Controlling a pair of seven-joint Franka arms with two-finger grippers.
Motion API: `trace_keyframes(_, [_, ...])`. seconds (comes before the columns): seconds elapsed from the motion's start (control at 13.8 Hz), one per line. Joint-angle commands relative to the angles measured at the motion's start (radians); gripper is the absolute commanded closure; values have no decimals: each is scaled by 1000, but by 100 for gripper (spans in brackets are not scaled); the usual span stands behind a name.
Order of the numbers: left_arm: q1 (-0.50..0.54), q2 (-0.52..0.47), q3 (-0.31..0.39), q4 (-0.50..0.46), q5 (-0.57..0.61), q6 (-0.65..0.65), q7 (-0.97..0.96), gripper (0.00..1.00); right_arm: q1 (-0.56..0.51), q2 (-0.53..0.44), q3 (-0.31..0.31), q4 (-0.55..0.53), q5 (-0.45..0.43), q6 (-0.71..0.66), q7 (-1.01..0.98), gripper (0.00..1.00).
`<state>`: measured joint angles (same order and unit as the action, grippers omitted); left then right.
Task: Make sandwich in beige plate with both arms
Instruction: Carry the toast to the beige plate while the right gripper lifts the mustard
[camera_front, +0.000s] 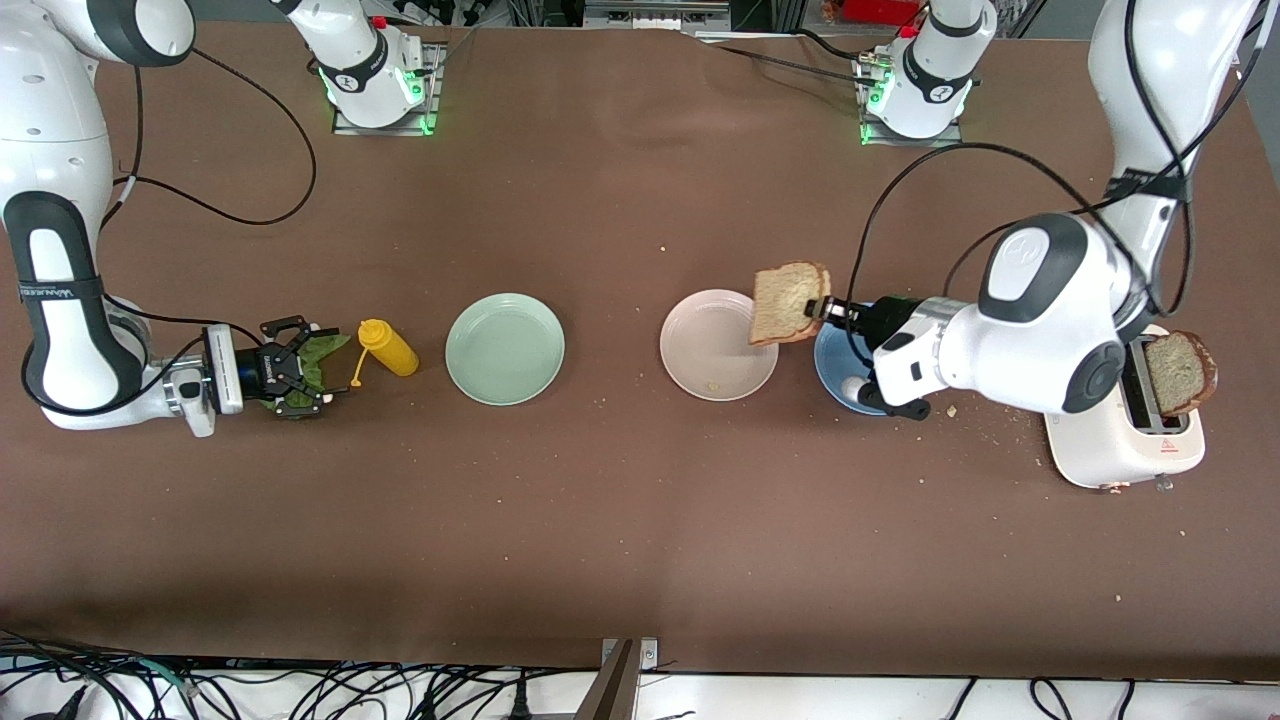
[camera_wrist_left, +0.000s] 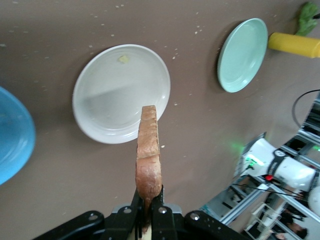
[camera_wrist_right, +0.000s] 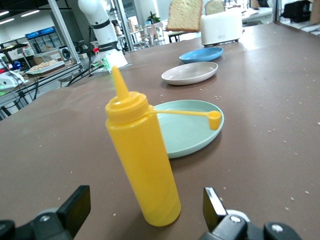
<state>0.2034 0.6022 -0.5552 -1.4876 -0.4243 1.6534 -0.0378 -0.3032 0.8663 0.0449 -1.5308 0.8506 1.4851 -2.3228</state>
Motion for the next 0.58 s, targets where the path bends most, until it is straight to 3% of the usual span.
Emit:
trace_keyframes(0.0, [-35, 100, -3, 26, -48, 98, 114, 100, -4, 33, 12, 1, 22, -19, -111, 0])
trace_keyframes(0.15, [-33, 177, -2, 26, -53, 181, 218, 100, -4, 37, 30, -17, 25, -20, -142, 0])
trace_keyframes(0.51, [-39, 188, -2, -8, -123, 207, 291, 100, 7, 49, 53, -22, 38, -9, -144, 0])
